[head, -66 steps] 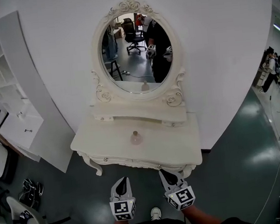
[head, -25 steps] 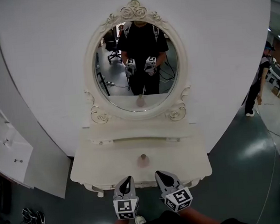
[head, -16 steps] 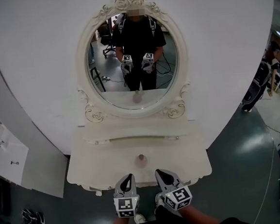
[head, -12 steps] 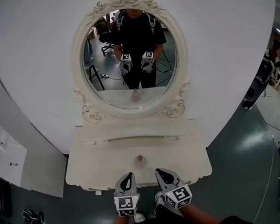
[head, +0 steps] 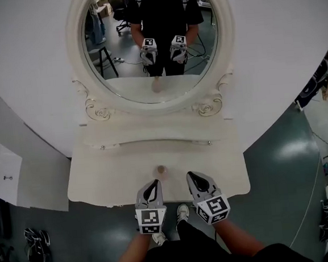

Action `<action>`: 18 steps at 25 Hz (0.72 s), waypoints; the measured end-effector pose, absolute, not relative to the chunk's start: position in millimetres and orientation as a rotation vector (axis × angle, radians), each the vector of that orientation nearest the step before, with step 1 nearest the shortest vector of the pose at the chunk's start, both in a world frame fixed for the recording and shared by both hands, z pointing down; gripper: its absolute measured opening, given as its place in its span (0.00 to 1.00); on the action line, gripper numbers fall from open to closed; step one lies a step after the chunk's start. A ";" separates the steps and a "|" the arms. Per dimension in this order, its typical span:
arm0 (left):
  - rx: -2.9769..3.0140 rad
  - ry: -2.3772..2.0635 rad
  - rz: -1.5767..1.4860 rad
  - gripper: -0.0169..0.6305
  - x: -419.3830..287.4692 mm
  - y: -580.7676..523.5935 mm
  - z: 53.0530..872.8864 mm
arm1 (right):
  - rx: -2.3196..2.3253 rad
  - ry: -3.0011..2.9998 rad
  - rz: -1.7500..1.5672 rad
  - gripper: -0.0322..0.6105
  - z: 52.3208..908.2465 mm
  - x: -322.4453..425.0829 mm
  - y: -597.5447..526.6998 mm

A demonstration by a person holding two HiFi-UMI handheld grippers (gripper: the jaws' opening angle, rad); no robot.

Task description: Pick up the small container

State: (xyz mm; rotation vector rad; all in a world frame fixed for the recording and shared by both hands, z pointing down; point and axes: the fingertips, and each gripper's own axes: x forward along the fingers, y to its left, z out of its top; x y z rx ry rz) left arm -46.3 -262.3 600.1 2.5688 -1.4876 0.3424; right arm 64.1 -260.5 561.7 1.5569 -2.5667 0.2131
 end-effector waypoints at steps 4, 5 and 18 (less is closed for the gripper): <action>2.549 -1.479 0.389 0.04 -39.0 -271.1 620.3 | 1.567 -2.557 0.240 0.06 575.4 65.3 -277.0; 2.539 -1.491 0.392 0.04 -38.4 -274.3 624.2 | 1.565 -2.556 0.251 0.06 579.9 64.9 -280.0; 2.422 -1.442 0.622 0.61 -24.5 -294.7 700.3 | 1.499 -2.537 0.372 0.06 625.2 64.2 -296.1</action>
